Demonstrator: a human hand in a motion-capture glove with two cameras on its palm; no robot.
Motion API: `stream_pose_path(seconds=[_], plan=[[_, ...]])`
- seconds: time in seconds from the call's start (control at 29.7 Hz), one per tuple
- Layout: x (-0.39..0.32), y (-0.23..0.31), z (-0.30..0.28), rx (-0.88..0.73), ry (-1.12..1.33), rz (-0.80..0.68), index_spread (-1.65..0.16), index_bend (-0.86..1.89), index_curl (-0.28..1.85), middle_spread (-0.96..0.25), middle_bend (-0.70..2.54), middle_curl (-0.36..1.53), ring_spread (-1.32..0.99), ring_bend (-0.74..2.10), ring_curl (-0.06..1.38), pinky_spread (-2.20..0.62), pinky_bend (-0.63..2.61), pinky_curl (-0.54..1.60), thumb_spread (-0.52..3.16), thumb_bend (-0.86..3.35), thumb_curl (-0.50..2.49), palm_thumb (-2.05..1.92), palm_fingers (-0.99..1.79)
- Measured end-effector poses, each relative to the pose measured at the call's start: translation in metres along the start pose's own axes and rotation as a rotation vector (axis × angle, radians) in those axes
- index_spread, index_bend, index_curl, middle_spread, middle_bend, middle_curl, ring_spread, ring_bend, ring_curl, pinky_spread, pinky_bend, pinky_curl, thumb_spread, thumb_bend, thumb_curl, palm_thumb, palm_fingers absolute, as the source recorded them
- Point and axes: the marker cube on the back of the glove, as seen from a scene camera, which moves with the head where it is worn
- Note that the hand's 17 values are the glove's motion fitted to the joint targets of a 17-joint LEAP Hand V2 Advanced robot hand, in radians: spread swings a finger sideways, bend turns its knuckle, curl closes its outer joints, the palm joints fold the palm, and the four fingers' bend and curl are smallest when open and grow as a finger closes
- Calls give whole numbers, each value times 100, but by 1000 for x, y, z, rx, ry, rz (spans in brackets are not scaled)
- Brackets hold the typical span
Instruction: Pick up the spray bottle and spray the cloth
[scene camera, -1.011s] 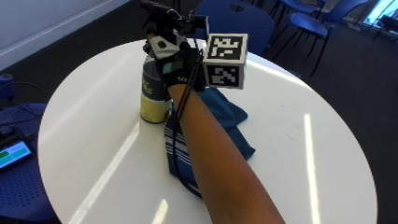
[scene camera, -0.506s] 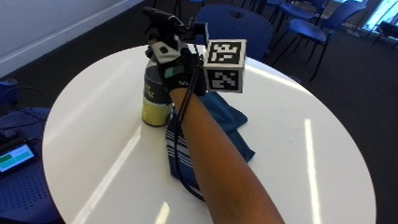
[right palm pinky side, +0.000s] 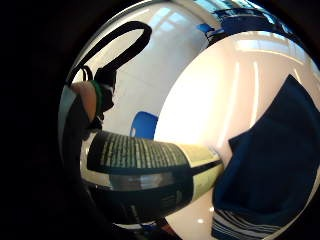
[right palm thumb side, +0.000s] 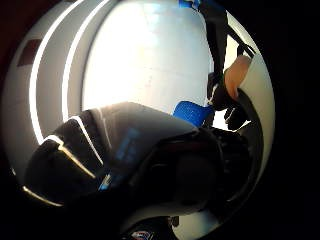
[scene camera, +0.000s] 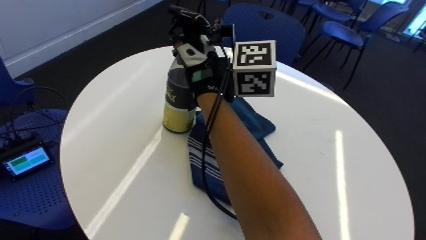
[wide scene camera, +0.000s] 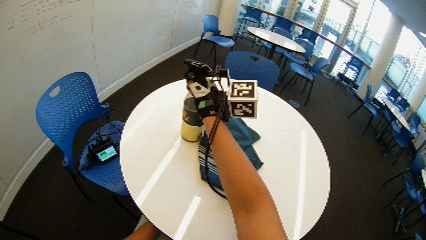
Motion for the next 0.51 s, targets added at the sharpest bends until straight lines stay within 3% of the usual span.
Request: stream_pose_path(seconds=[0.24,0.51], plan=[[0,7,1,-31,-11,-19,-34,3,41,-18,53,48,-20,64,47,-5,19,35,60,-3,77,78,97],[-14,27,-1,-33,28,-63,-40,-2,29,-17,51,47,-19,64,46,6,19,35,81,-3,71,72,72]])
